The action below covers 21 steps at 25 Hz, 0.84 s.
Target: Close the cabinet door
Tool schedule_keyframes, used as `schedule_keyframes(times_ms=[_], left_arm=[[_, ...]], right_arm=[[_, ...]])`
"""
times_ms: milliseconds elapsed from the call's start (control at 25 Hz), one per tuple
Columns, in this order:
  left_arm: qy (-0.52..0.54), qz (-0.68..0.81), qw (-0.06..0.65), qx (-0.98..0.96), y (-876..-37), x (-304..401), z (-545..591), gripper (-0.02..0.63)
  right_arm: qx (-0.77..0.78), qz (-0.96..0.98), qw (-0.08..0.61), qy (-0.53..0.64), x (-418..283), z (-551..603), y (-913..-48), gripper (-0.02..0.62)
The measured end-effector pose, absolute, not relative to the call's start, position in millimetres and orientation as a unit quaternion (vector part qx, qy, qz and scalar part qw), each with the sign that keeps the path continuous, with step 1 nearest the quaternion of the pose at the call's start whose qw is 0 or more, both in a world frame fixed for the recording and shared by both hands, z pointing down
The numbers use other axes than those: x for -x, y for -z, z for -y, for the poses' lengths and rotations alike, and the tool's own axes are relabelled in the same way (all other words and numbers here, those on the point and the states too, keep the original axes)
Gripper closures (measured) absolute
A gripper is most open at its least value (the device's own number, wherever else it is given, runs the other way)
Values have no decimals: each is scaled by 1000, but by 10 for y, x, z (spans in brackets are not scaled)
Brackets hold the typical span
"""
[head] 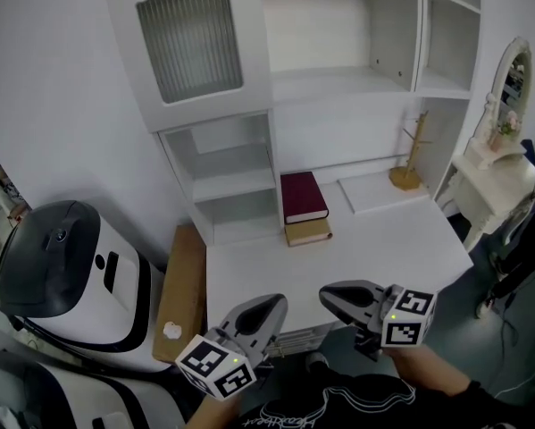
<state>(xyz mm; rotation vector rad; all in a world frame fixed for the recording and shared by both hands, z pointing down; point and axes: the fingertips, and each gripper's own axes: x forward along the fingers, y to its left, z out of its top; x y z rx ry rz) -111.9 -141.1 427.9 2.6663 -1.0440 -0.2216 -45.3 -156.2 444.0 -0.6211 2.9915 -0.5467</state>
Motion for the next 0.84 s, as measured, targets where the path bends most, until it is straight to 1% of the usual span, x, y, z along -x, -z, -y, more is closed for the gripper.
schedule_keyframes(times_ms=[200, 600, 840], left_arm=[[84, 348, 147, -922, -4287, 1046, 1330, 601], [70, 348, 131, -926, -4278, 1021, 1196, 601], [68, 353, 133, -924, -4312, 1025, 1139, 601]], right_arm=[[198, -964, 14, 179, 432, 1473, -4494, 591], [189, -968, 11, 164, 507, 1322, -4494, 591], [187, -969, 12, 160, 501, 1260, -4491, 591]])
